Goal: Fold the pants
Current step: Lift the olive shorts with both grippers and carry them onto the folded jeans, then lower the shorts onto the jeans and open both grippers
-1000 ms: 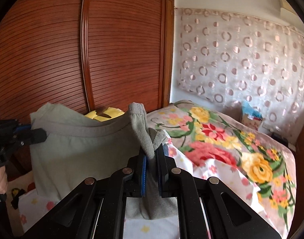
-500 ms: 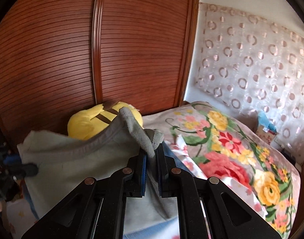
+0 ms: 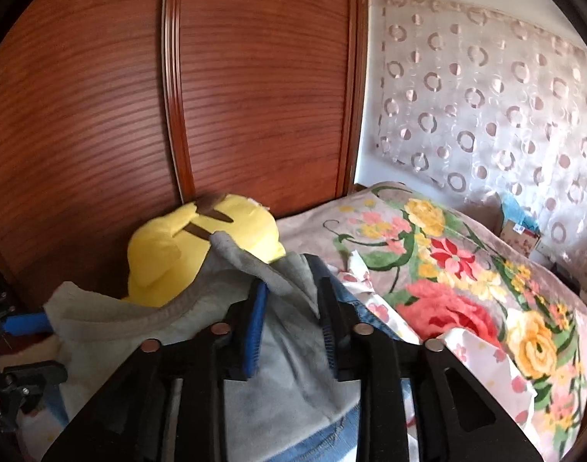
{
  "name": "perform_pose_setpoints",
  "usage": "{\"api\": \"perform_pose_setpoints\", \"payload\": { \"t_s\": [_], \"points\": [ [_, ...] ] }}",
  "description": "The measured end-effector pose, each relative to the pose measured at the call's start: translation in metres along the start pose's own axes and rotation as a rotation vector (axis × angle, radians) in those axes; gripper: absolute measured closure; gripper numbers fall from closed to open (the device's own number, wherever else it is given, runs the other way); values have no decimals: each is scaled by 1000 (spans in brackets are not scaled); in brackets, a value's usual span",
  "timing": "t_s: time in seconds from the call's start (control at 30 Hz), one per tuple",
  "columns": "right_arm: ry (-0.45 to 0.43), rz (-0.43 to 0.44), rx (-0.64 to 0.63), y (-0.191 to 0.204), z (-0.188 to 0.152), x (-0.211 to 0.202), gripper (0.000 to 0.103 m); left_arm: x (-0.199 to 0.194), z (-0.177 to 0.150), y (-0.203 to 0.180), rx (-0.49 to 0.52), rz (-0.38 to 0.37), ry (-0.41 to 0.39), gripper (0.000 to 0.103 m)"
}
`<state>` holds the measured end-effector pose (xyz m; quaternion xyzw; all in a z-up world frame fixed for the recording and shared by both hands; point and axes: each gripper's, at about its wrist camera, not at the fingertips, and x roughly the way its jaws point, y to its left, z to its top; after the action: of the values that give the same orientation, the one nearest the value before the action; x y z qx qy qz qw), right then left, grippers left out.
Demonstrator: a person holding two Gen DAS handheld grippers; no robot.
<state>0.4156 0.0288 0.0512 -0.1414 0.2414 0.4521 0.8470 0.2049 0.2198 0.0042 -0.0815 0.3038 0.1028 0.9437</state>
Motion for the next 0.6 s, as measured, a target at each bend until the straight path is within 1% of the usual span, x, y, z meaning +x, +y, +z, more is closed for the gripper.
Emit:
{"api": "perform_pose_setpoints", "payload": {
  "t_s": [0.1, 0.17, 0.27, 0.33, 0.47, 0.6],
  "points": [
    [-36, -13, 20, -5, -8, -21, 73, -2, 0, -3, 8, -2, -16, 42],
    [-49, 3, 37, -2, -20, -33, 73, -3, -2, -7, 13, -19, -18, 35],
    [-44, 39, 43, 2, -31, -41, 73, 8, -5, -10, 19, -29, 10, 33],
    [-21, 56, 40, 2, -36, -38, 73, 18, -9, -11, 25, -19, 37, 33],
    [33, 52, 29, -1, -45, -21, 73, 30, -17, -11, 32, -9, 87, 33],
    [84, 29, 52, -12, -42, 3, 73, 35, -23, -8, 24, -15, 106, 32]
  ]
}}
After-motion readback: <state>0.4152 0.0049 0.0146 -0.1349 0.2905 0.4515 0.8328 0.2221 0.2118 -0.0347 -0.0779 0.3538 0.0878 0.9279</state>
